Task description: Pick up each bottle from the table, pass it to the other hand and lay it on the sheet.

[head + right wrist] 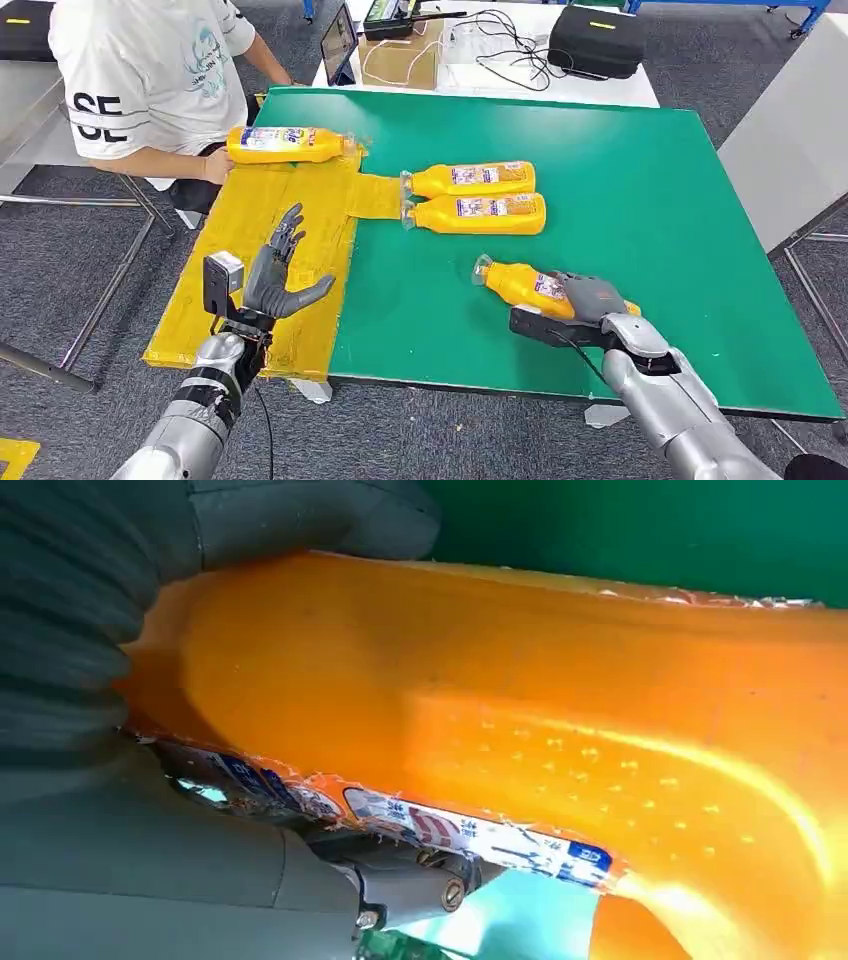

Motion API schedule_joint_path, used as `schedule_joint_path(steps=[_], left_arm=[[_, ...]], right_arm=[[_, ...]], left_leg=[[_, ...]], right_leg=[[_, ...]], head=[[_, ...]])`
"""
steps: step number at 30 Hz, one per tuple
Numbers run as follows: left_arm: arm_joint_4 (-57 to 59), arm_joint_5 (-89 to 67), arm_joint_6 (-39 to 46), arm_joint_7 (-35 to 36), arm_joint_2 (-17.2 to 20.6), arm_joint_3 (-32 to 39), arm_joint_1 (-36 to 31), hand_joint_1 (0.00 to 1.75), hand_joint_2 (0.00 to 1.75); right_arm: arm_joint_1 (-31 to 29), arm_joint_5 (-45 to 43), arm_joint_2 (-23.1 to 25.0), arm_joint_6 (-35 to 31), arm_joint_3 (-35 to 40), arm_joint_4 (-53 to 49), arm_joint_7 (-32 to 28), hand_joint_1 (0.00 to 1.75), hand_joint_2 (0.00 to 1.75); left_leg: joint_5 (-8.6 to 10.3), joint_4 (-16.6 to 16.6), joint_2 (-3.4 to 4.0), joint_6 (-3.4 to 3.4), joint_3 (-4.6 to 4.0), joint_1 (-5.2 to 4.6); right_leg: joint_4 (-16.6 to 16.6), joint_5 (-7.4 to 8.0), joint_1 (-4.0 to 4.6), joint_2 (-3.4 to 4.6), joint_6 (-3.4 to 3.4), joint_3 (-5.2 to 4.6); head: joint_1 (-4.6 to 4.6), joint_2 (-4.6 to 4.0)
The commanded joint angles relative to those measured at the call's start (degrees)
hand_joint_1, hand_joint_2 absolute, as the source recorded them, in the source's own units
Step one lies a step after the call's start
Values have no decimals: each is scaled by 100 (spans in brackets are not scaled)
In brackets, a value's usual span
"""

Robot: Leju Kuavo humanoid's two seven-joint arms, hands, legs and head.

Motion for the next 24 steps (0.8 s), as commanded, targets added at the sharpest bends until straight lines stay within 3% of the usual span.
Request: schedule_joint_path(steps=[1,7,9,16,24], left_arm=[[470,-234,300,99,-4,43,-313,0,175],[1169,-522,935,582,-194,-376,-900,0,175],[1292,-457,1012,626,-268,-484,-1056,0,175],[1298,-131,755,823,-461,-746,-1275,0,175],[1288,258,493,885,-507,-861,-1347,0,175]], right_arm=[[-31,-707,1127,-818,-554,316,-688,175,175],[-568,-1681,2435,-1707,-986,880,-1360,175,175],[-729,-2022,2711,-1948,-1030,1060,-1634,175,175],[-1092,-2439,3284,-1920,-810,1705,-1956,175,175],[-1149,-2630,3477,-1918,-546,1903,-2179,175,175]], left_leg=[[-12,-2,16,-13,25,12],[-16,9,72,-21,15,14],[-9,13,44,-20,0,11],[-4,9,46,-22,-8,13],[3,3,24,-21,-19,6]], right_leg=[[-6,-6,13,11,-16,23],[19,-3,16,60,-24,-11],[32,-8,13,34,-20,-28],[34,-6,11,41,-11,-30],[28,-4,5,22,-9,-36]], head=[[0,0],[-2,0],[-2,0],[0,0],[-2,2]])
